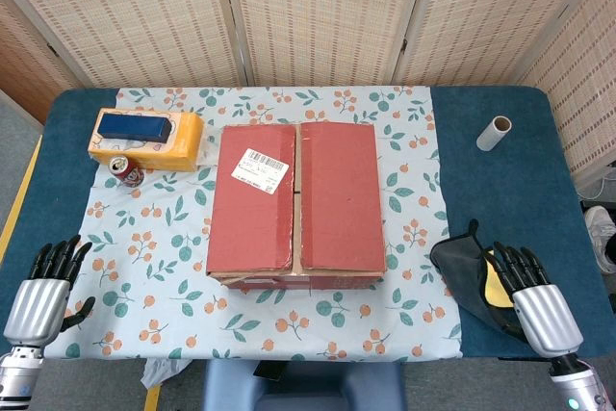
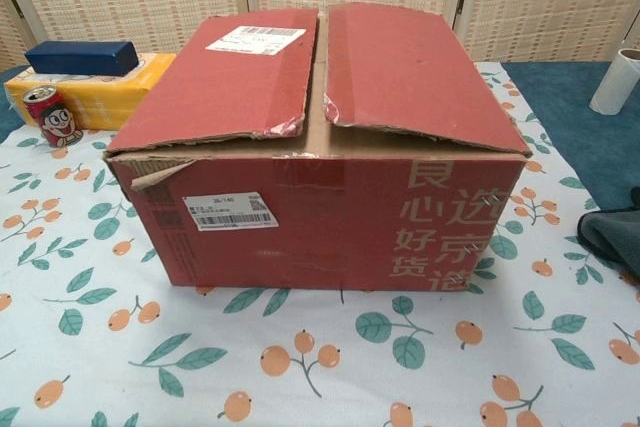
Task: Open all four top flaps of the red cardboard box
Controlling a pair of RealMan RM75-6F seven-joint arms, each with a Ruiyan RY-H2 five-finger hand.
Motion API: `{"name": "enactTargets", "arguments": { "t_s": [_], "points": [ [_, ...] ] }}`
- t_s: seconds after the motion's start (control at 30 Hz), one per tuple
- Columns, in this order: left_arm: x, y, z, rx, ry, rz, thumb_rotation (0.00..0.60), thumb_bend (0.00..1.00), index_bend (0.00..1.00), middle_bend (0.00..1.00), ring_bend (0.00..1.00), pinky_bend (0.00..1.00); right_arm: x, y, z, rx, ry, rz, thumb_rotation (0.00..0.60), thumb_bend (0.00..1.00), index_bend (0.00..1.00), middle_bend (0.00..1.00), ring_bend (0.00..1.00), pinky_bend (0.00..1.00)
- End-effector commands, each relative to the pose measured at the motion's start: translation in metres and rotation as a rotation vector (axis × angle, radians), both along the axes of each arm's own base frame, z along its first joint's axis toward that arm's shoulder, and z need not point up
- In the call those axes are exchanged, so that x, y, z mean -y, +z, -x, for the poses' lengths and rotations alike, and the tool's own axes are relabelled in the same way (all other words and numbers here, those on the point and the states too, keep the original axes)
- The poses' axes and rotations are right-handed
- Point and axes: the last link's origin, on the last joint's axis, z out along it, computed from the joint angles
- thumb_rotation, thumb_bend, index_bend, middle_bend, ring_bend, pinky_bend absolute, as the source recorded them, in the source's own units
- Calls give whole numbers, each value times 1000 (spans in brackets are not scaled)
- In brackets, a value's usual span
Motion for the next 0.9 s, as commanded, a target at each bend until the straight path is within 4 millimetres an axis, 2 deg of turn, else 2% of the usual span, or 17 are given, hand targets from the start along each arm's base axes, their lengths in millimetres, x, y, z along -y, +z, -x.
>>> {"name": "enactTargets", "arguments": {
  "t_s": [0.03, 0.47, 0.67, 0.9],
  "points": [
    [0, 0, 0, 0, -1, 0, 600, 356, 0, 0, 0, 0, 0, 0, 0, -1, -3, -2, 600, 364, 0, 0, 0, 0],
    [-2, -2, 1, -4, 5, 13, 600, 356, 0, 0, 0, 0, 0, -2, -10, 32, 74, -28, 600, 365, 0, 0, 0, 0],
    [-2, -4, 0, -5, 6, 17, 600, 356, 0, 0, 0, 0, 13, 5, -39, 48, 189, -84, 600, 365, 0, 0, 0, 0],
    [-2, -3, 0, 3, 5, 19, 600, 356, 0, 0, 0, 0, 35, -2, -98, 46, 363, -58, 600, 365, 0, 0, 0, 0]
  ]
}}
